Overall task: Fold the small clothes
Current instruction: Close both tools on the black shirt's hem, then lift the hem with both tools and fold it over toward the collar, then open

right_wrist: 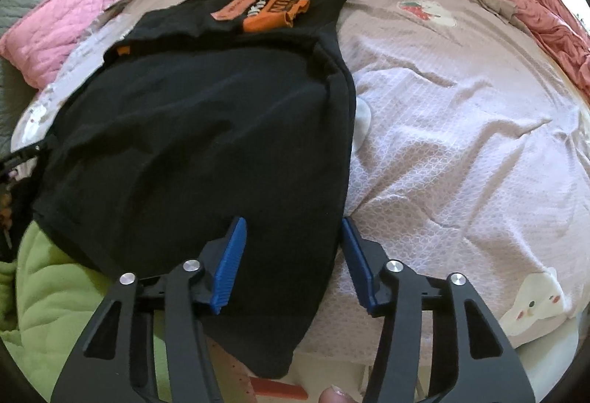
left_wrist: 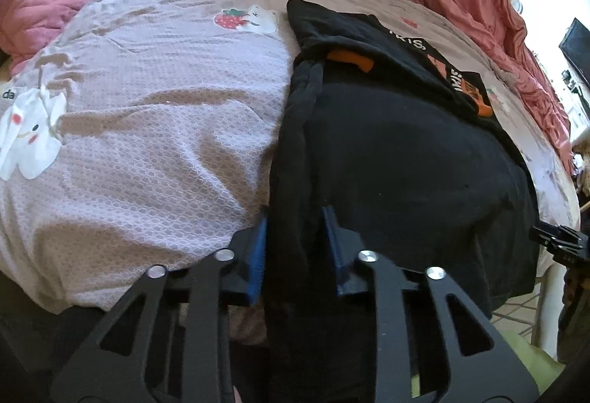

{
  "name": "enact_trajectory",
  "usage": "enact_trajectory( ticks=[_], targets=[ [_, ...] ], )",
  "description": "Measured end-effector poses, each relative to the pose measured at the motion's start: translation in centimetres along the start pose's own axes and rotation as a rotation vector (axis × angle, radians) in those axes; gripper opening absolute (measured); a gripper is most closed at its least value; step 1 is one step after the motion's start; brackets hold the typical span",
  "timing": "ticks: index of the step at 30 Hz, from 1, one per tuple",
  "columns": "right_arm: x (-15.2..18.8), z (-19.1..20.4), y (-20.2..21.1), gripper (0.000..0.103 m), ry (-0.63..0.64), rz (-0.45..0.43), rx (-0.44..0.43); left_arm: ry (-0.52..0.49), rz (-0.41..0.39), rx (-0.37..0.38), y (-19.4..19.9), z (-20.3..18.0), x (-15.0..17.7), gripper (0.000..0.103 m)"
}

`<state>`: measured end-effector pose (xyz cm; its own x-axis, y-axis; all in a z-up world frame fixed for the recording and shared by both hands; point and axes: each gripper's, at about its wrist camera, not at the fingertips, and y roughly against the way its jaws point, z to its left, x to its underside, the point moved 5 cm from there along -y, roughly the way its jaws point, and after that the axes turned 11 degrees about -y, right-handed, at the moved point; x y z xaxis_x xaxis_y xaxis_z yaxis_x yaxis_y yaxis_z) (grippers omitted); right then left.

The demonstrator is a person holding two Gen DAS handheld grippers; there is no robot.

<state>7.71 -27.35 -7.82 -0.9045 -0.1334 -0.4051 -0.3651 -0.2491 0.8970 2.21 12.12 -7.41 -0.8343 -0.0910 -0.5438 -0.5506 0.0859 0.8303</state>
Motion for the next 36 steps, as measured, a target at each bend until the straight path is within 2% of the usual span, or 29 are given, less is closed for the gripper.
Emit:
enact_trajectory(
  ticks=[1,3,6,10,14,17,19,22,24,25,27,28,30,32,36],
  targets=[
    [0.0,0.1,0.0,0.029,0.008,-0.007,0.004,-0.003,-0.005,0.003,0.1,0.0,0.0,0.013],
    [-0.1,0.1,0.4,0.011,0.034,-0.021,0.014,-0.012,-0.01,0.003,0.4,-0.2,0.0,0.008],
    [-0.3,-0.2,1.4,0.007,0.056,-0.028,0.003,-0.017,-0.017,0.006,0.7,-0.1,-0.1,0.006],
    [-0.6,-1.7,2.5,0.007,0.049,-0.046,0.011,-0.001,-0.014,0.023,0.7,0.4,0.0,0.006],
    [0.1,-2.0,1.6,0.01,0.026,-0.005,-0.016,0.002,0.005,0.032,0.4,0.4,0.1,0.009],
    [0.6,-2.0,1.3,0.02,0.013,0.021,-0.032,0.007,0.017,0.042,0.3,0.2,0.5,0.018],
    [0.8,-2.2,1.4,0.034,-0.011,0.034,-0.058,0.008,0.023,0.048,0.3,0.1,0.8,0.021],
    [1.5,-2.1,1.3,0.038,-0.05,0.064,-0.111,-0.007,0.028,0.039,0.3,-0.5,1.2,0.026],
    [1.9,-1.6,1.0,0.037,-0.044,0.076,-0.124,-0.029,0.03,0.02,0.2,-0.9,1.3,0.025],
    [2.2,-1.4,0.9,0.026,-0.027,0.075,-0.113,-0.044,0.027,0.005,0.3,-1.1,1.4,0.023],
    [2.4,-1.3,0.9,0.009,0.008,0.069,-0.082,-0.075,0.021,-0.031,0.6,-1.2,1.5,0.009],
    [2.5,-1.2,1.2,0.009,0.019,0.074,-0.092,-0.078,0.016,-0.025,0.9,-1.2,1.6,0.003],
    [2.6,-1.2,1.7,0.008,0.055,0.07,-0.079,-0.077,0.007,0.003,1.4,-1.0,1.7,0.002],
    [2.7,-1.4,2.2,0.008,0.094,0.059,-0.059,-0.084,0.009,-0.002,1.6,-0.8,2.0,0.002],
    [2.9,-2.4,1.7,0.009,0.055,0.079,-0.095,-0.06,0.021,0.031,1.3,-0.5,2.2,0.003]
  ],
)
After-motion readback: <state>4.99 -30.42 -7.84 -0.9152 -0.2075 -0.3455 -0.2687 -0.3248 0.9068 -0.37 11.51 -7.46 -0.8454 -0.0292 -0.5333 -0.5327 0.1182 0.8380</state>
